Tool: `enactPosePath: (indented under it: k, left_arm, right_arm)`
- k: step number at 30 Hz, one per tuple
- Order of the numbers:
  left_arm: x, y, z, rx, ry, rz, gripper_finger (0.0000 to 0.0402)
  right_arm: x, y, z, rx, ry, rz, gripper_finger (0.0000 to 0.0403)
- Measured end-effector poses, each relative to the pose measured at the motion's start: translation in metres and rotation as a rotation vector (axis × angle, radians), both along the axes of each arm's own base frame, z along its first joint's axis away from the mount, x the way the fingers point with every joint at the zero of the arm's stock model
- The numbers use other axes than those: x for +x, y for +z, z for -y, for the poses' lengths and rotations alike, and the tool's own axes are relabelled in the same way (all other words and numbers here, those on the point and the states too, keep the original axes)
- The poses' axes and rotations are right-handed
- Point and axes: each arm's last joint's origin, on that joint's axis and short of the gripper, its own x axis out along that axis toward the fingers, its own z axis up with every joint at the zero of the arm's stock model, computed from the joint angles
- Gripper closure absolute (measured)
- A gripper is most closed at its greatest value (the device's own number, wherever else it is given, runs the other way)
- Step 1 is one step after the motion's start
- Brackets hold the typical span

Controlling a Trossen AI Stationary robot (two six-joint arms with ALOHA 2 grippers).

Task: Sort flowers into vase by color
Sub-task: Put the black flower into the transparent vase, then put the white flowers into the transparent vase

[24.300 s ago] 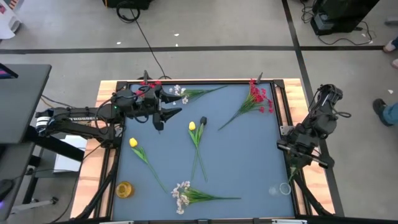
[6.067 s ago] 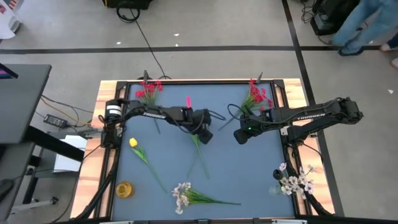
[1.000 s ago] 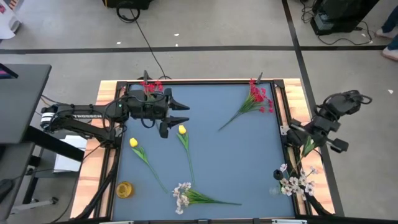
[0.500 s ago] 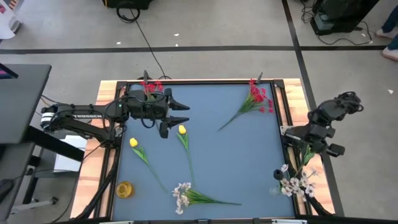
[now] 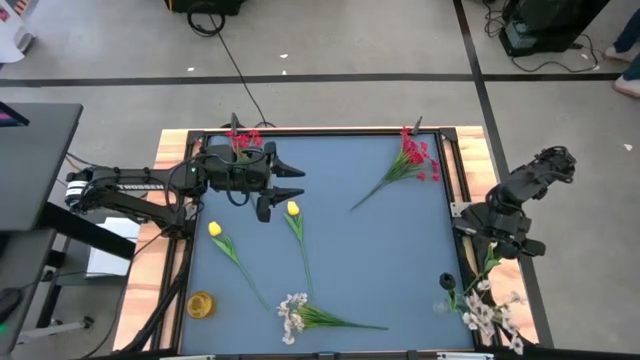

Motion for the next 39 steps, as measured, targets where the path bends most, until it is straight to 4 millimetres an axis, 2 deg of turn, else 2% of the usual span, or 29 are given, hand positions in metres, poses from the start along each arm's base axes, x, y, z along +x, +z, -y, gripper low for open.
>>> enactPosePath:
  k: [6, 14, 19, 25, 34, 39]
  left_arm:
    - [0.000, 0.000, 0.000, 0.000, 0.000, 0.000, 0.0182]
    - [0.000, 0.000, 0.000, 0.000, 0.000, 0.000, 0.0182]
    - [0.000, 0.000, 0.000, 0.000, 0.000, 0.000, 0.0182]
    - [0.000, 0.000, 0.000, 0.000, 0.000, 0.000, 0.0182]
    - [0.000, 0.000, 0.000, 0.000, 0.001, 0.001, 0.0182]
    - [0.000, 0.000, 0.000, 0.000, 0.001, 0.001, 0.0182]
  right_arm:
    - [0.001, -0.005, -0.001, 0.005, -0.030, -0.131, 0.0322]
    - [0.003, -0.002, -0.003, 0.066, -0.015, -0.233, 0.0219]
    - [0.005, 0.011, -0.004, 0.148, -0.003, -0.136, 0.0171]
    - [0.006, 0.028, -0.003, 0.267, -0.051, -0.005, 0.0163]
    - [0.013, 0.044, 0.007, 0.362, -0.436, 0.220, 0.0163]
    - [0.023, 0.047, 0.012, 0.388, -0.720, 0.259, 0.0163]
